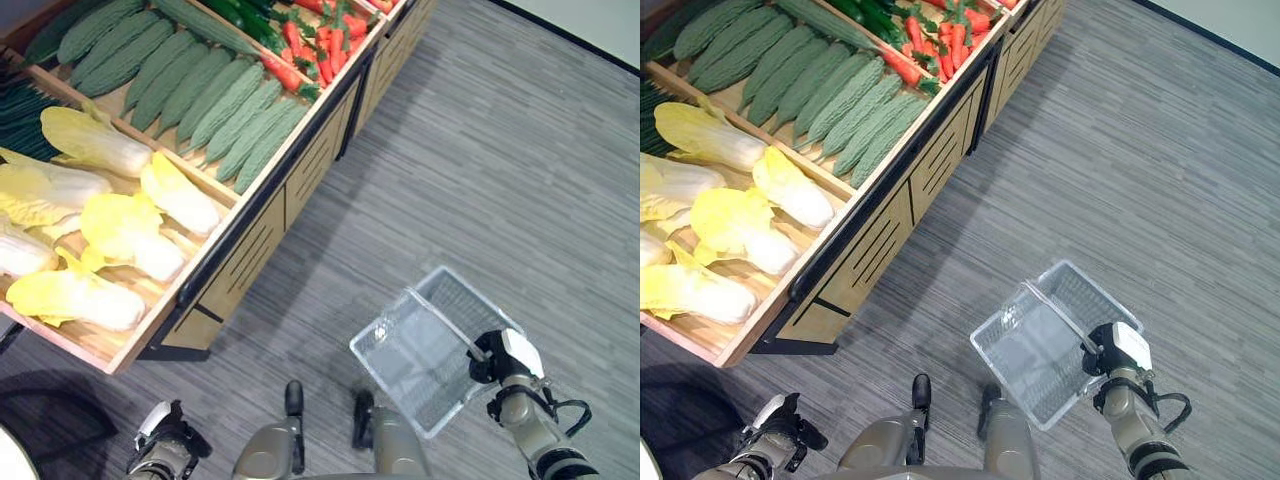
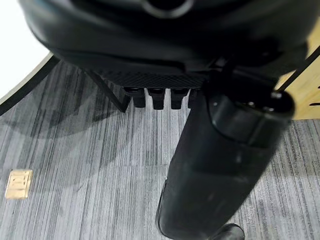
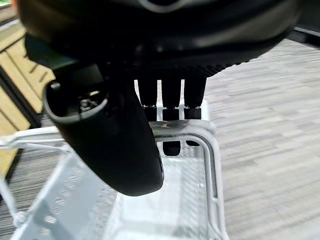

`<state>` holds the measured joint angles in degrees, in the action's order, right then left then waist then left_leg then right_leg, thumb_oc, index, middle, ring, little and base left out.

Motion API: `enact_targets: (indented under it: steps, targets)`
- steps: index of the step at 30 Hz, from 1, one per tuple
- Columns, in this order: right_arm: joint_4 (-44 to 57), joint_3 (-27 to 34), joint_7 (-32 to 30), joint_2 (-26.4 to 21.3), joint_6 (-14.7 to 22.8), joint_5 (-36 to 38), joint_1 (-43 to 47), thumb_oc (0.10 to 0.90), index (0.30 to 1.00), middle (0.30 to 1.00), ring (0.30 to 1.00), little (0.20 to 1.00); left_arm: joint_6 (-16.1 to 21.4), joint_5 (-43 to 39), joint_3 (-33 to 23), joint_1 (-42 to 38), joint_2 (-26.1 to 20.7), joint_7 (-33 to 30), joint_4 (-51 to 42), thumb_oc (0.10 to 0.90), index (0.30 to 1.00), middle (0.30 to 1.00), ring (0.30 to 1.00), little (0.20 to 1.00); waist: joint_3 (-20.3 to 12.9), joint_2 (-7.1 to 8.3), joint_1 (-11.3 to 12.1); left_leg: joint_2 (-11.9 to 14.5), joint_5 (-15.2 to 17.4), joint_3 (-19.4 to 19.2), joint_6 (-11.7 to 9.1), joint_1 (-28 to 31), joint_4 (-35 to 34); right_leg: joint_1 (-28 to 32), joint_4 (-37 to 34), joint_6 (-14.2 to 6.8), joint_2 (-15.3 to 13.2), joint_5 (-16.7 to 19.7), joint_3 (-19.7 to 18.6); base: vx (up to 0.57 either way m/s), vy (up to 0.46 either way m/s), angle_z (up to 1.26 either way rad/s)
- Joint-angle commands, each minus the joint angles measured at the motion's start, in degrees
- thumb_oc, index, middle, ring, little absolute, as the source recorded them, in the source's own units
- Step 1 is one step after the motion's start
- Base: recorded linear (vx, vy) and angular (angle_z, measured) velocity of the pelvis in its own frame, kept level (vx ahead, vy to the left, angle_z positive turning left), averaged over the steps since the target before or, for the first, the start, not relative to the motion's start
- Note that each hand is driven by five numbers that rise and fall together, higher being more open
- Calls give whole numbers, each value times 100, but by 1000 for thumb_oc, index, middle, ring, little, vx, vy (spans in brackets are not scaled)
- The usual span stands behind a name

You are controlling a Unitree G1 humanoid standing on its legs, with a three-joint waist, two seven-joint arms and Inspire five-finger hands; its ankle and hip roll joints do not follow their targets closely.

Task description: Get the vegetables into the basket

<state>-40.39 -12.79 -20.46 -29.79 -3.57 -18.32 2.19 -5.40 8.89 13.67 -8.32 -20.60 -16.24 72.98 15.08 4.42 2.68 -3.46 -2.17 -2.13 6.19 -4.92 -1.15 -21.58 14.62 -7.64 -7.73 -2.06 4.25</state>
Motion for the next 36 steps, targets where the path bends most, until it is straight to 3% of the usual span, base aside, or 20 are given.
enact_targets:
  steps: [1,4,7,14,16,17,18,19,20,24,26,28,36]
  targets:
    - [269,471,-507,-636,16,-91,277,400,300,300,300,300,-23,-72,-211,118,-111,-181,5,900,1000,1000,1000,1000,149,-11,-223,362,456,21,-598,-38,468,221,-724,-269,-148,1036,-423,241,-159,107]
    - [364,452,-479,-651,46,-99,236,400,300,300,300,300,-22,-75,-261,146,-126,-170,130,900,1000,1000,1000,1000,136,-1,-342,289,700,465,-710,189,626,103,-936,-317,-127,1222,-721,349,-307,122]
    - [410,411,-390,-697,68,-105,221,400,300,300,300,300,-35,26,-234,212,-147,-107,174,900,1000,1000,1000,1000,-40,-18,-346,381,731,628,-806,364,566,278,-831,-233,-10,1047,-623,224,-281,92]
    - [508,427,-411,-979,125,-23,225,400,300,300,300,300,-72,-89,-215,169,-28,-142,213,900,1000,1000,1000,1000,-241,-252,-350,854,344,955,-1091,362,550,494,-581,49,225,539,-119,142,-291,42]
    - [500,477,-440,-1072,109,-27,159,400,300,300,300,300,-66,-132,-137,124,55,-142,164,900,1000,1000,1000,1000,-251,-303,-396,905,237,774,-1112,268,628,592,-604,103,176,475,22,90,-190,40]
    - [519,530,-447,-1104,105,-23,77,400,300,300,300,300,-64,-150,-93,94,124,-135,130,900,1000,1000,1000,1000,-231,-339,-458,992,169,449,-1125,224,688,701,-629,129,130,411,161,52,-133,39]
    - [520,533,-447,-1103,105,-23,77,400,300,300,300,300,-65,-150,-92,92,123,-135,131,900,1000,1000,1000,1000,-242,-332,-465,981,148,456,-1123,205,679,690,-645,128,119,430,166,8,-182,97]
    - [467,637,-521,-1093,47,21,-33,400,300,300,300,300,-78,-170,13,-31,245,-146,51,900,1000,1000,1000,1000,-208,-344,-567,1134,-46,-321,-1144,12,737,847,-763,164,-9,422,434,-17,-115,100]
    - [467,639,-522,-1094,48,21,-34,400,300,300,300,300,-79,-170,15,-33,246,-147,52,900,1000,1000,1000,1000,-209,-346,-569,1135,-48,-317,-1146,11,737,852,-771,165,-8,425,438,-2,-156,124]
    - [270,681,-534,-963,-56,0,-161,400,300,300,300,300,-93,-123,124,-60,392,-158,-28,900,1000,1000,1000,1000,-219,-448,-599,1171,-230,-1082,-1179,-195,388,1088,-977,99,-155,434,894,31,-34,75]
    - [192,646,-533,-943,-61,-39,-135,400,300,300,300,300,-81,-122,138,-13,443,-172,-14,900,1000,1000,1000,1000,-222,-480,-534,1169,-373,-1047,-1196,-288,209,1150,-1007,58,-191,458,939,91,94,38]
    - [159,626,-493,-924,-74,-60,-130,400,300,300,300,300,-88,-125,100,40,455,-156,-9,900,1000,1000,1000,1000,-219,-481,-519,1172,-303,-1057,-1171,-226,172,1185,-952,48,-198,397,935,89,102,13]
    - [-864,516,-482,-529,-18,175,157,400,300,300,300,300,15,-131,-8,215,419,-192,52,900,1000,1000,1000,1000,-273,-306,-358,847,-91,-1054,-888,-20,-46,1255,-842,-186,-477,588,758,61,186,-6]
